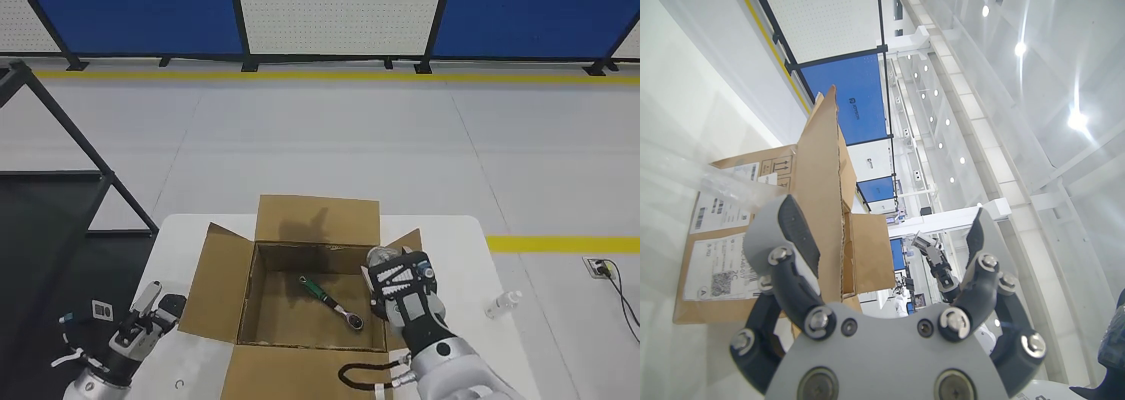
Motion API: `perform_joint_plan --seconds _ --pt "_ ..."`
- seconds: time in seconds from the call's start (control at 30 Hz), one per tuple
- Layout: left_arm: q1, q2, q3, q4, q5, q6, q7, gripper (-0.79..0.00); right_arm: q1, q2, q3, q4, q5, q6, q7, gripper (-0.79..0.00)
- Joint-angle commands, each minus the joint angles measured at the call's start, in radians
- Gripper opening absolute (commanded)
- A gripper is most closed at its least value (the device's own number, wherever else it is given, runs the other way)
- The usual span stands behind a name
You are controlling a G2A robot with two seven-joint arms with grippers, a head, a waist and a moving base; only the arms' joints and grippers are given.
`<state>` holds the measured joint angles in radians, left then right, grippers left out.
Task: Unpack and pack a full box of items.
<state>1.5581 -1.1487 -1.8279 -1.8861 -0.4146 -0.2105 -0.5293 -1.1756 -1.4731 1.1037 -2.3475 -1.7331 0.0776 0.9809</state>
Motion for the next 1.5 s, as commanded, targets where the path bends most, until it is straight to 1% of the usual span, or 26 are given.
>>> perform_joint_plan --seconds 0.0,0.1,0.23,0.33,0.57,0.67,0.8,0.97,1.03,1.13,1.27,1.37,1.47 --pt "0.0 0.0 0.0 0.0 0.0 0.0 0.0 0.0 -0.016 0.0 0.023 -0.003 0.013 0.01 -0.041 -0.785" --pt "0.0 0.0 0.005 -0.004 -0.002 0.011 0.006 0.0 -0.03 -0.001 0.079 -0.003 0.027 0.063 -0.09 -0.785" --pt "-0.008 0.0 0.016 0.003 0.003 0.014 0.006 0.0 -0.059 -0.002 0.18 -0.003 0.054 0.14 -0.138 -0.785" --pt "-0.017 0.0 0.026 0.003 0.008 0.015 0.006 0.0 -0.097 0.001 0.259 -0.003 0.072 0.159 -0.157 -0.785" --pt "-0.036 0.0 0.028 -0.001 0.006 0.008 0.019 0.0 -0.207 0.007 0.432 -0.003 0.154 0.166 -0.162 -0.785" --pt "-0.042 0.001 0.006 0.003 -0.009 0.004 0.028 0.0 -0.257 0.008 0.502 -0.003 0.215 0.162 -0.154 -0.785" --pt "-0.052 0.003 -0.029 0.013 -0.021 0.008 0.04 0.0 -0.324 0.013 0.566 -0.003 0.273 0.113 -0.11 -0.785" --pt "-0.059 0.003 -0.052 0.021 -0.074 0.015 0.042 0.0 -0.388 0.018 0.592 -0.001 0.319 0.043 -0.081 -0.785" --pt "-0.059 0.003 -0.052 0.022 -0.083 0.018 0.039 0.0 -0.397 0.019 0.59 0.027 0.326 0.034 -0.087 -0.785" --pt "-0.059 0.003 -0.052 0.022 -0.083 0.018 0.039 0.0 -0.375 0.02 0.571 0.103 0.334 0.024 -0.112 -0.785" --pt "-0.059 0.003 -0.052 0.022 -0.083 0.018 0.039 0.0 -0.315 0.022 0.556 0.223 0.352 0.02 -0.132 -0.785" --pt "-0.059 0.003 -0.052 0.022 -0.083 0.018 0.039 0.0 -0.28 0.025 0.549 0.297 0.313 0.027 -0.139 -0.785" --pt "-0.059 0.003 -0.052 0.022 -0.083 0.018 0.039 0.0 -0.258 0.027 0.54 0.34 0.306 0.034 -0.153 -0.785"
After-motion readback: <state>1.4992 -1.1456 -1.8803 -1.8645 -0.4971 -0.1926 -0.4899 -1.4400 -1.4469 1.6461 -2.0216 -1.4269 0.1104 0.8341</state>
